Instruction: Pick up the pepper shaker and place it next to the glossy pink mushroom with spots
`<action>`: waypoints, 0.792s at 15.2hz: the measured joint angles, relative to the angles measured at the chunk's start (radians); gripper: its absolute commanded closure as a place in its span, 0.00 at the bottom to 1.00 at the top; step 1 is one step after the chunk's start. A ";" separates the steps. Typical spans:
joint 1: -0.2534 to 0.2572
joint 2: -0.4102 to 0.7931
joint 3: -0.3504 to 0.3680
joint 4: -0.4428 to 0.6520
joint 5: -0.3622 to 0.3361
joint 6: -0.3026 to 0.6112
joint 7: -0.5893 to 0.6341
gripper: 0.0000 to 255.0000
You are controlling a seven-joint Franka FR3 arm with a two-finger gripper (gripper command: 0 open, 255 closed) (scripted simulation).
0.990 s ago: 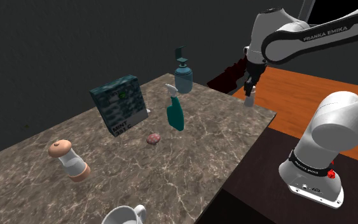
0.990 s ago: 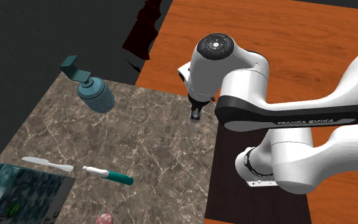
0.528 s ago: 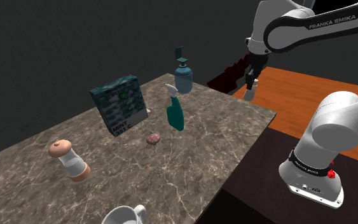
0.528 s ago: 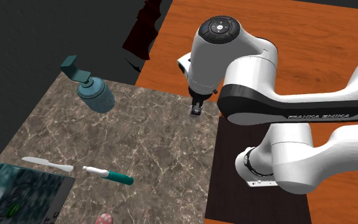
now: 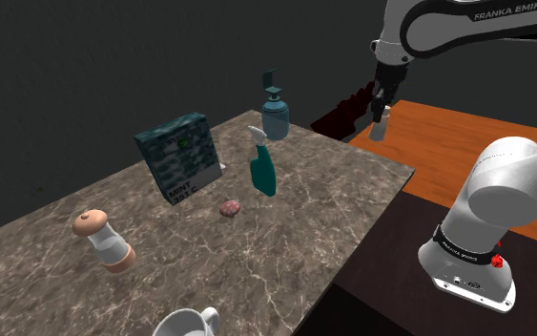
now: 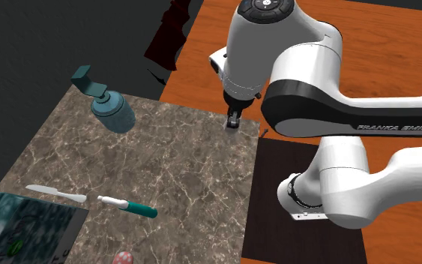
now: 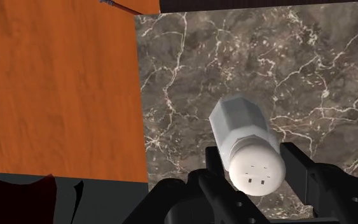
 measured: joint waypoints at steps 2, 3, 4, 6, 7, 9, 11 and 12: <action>0.002 -0.001 0.004 0.024 0.004 -0.025 -0.002 1.00; 0.002 -0.001 0.005 0.041 0.006 -0.042 -0.006 1.00; 0.003 -0.001 0.007 0.049 0.008 -0.050 -0.006 1.00; 0.016 0.018 0.030 0.063 0.025 -0.049 0.019 1.00; 0.025 0.030 0.046 0.067 0.036 -0.044 0.037 1.00; 0.048 0.059 0.087 0.087 0.065 -0.042 0.083 1.00; 0.070 0.088 0.129 0.100 0.093 -0.035 0.132 1.00; 0.081 0.105 0.151 0.114 0.107 -0.034 0.157 1.00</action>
